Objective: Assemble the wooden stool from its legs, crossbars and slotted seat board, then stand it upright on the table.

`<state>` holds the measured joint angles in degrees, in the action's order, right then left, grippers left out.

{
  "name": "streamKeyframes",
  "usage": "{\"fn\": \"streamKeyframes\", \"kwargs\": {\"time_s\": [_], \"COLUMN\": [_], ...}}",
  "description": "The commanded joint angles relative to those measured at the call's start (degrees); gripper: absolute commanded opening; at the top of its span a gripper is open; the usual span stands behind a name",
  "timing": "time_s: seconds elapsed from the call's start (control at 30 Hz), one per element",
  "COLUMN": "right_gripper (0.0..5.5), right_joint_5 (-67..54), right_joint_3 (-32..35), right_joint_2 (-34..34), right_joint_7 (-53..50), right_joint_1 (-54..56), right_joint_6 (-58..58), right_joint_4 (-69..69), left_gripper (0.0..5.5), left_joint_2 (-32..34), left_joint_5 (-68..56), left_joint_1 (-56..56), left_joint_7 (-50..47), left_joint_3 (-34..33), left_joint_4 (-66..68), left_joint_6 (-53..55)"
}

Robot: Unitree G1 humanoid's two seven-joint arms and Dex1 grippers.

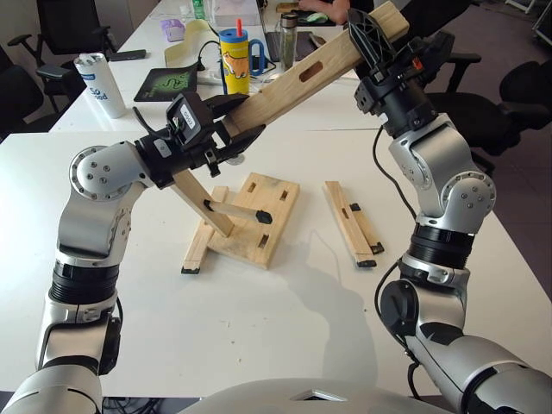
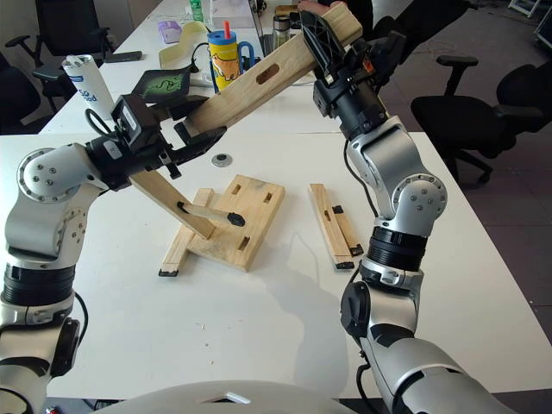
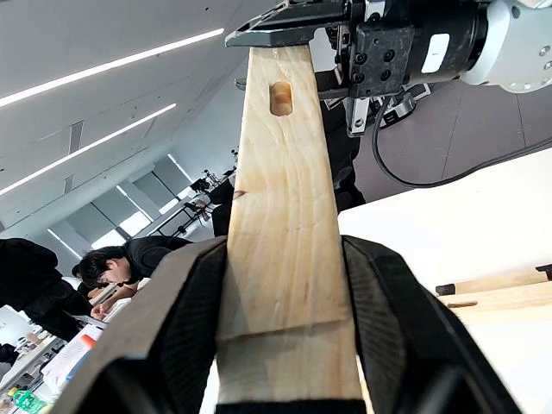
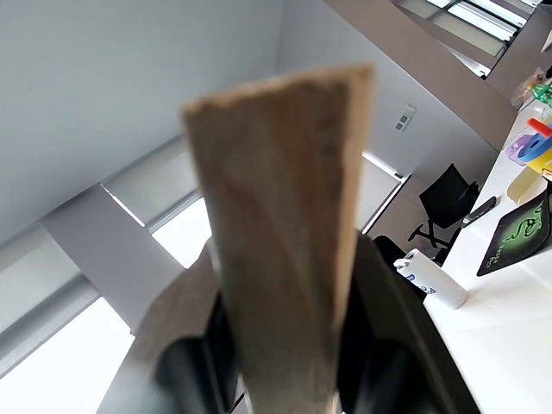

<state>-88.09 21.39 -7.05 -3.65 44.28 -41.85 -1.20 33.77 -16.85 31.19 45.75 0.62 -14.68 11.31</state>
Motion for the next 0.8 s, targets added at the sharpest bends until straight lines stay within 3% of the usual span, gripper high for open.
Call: {"fn": "streamKeyframes", "kwargs": {"time_s": [0.03,0.37,0.6,0.67,0.8], "right_gripper": [1.1,1.03,1.03,1.03,1.03], "right_joint_5": [0.3,4.8,16.0,17.8,19.0], "right_joint_3": [-0.5,-0.1,2.7,3.0,3.1], "right_joint_2": [0.0,-0.3,-1.7,-1.4,-0.9], "right_joint_7": [0.6,1.0,-2.0,-2.3,-1.3], "right_joint_1": [-0.4,-0.6,-0.7,-0.9,-0.9], "right_joint_6": [0.5,3.7,10.8,11.2,10.6], "right_joint_4": [-1.3,0.8,10.2,11.1,10.4], "left_gripper": [2.01,3.58,3.6,3.6,3.6], "left_joint_2": [0.3,-0.7,-0.3,2.0,3.6], "left_joint_5": [0.0,-5.2,-28.0,-26.7,-19.9], "left_joint_1": [1.0,2.1,12.0,10.6,2.1], "left_joint_7": [0.0,-1.2,-13.4,-15.0,-14.9], "left_joint_3": [-0.6,-3.9,-23.8,-28.0,-29.6], "left_joint_4": [0.5,-0.3,1.9,7.5,14.6], "left_joint_6": [0.0,2.7,15.5,14.5,10.0]}}
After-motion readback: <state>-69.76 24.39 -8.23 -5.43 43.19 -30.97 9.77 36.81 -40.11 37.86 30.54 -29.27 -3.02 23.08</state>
